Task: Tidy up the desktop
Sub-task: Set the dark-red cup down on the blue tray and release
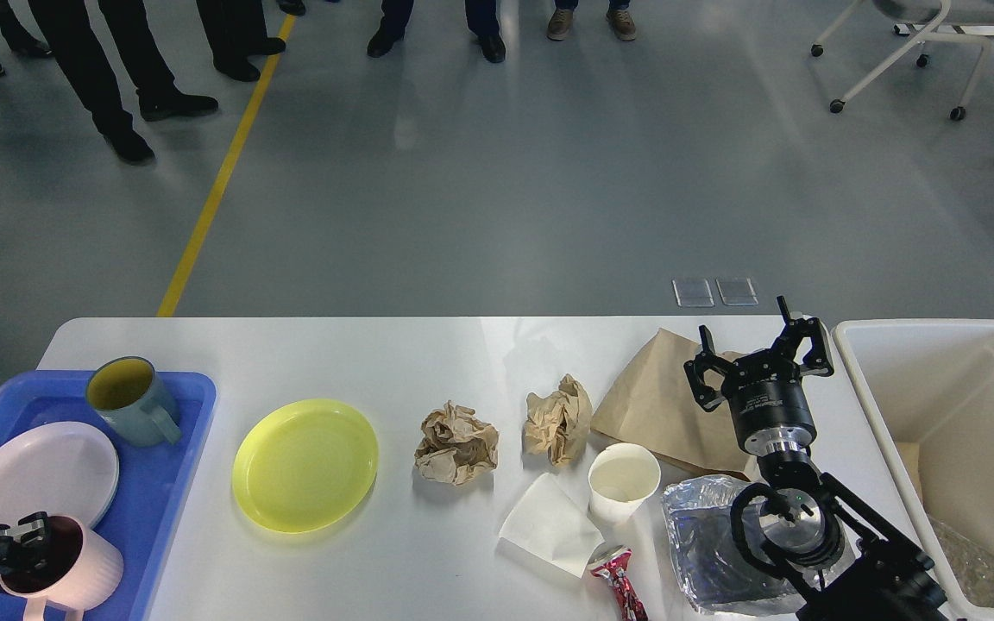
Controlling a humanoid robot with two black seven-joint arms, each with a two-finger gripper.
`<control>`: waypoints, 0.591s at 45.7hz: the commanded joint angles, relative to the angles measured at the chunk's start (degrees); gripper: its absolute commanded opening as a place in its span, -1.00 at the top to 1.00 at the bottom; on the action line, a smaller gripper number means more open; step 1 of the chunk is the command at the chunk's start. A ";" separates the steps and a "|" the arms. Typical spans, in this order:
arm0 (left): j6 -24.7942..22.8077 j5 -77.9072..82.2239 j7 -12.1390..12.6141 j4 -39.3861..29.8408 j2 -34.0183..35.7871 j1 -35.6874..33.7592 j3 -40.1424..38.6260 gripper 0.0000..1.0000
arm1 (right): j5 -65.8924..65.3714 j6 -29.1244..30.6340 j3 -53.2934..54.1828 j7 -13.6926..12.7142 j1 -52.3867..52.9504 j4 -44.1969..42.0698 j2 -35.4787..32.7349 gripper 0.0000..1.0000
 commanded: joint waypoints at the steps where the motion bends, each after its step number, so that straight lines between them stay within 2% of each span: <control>1: 0.10 -0.86 0.00 -0.42 0.05 0.12 0.10 -0.80 | 0.02 0.00 0.00 0.00 0.00 0.00 0.05 -1.00; 3: -0.25 -0.95 0.00 -0.42 0.14 0.04 0.10 -0.87 | 0.02 0.00 0.00 0.00 0.00 0.00 0.05 -1.00; 16: -2.00 -0.95 0.70 -4.72 1.89 -2.15 1.41 -0.91 | -0.07 0.00 0.00 0.00 0.00 0.00 0.05 -1.00; 21: -6.04 -1.12 0.61 -6.31 2.69 -9.26 7.20 -0.92 | 0.02 0.00 0.00 0.00 0.00 0.00 0.05 -1.00; 27: -10.18 -5.25 0.44 -7.98 1.72 -20.69 18.53 -0.92 | -0.07 0.00 0.00 0.00 0.00 0.00 -0.04 -1.00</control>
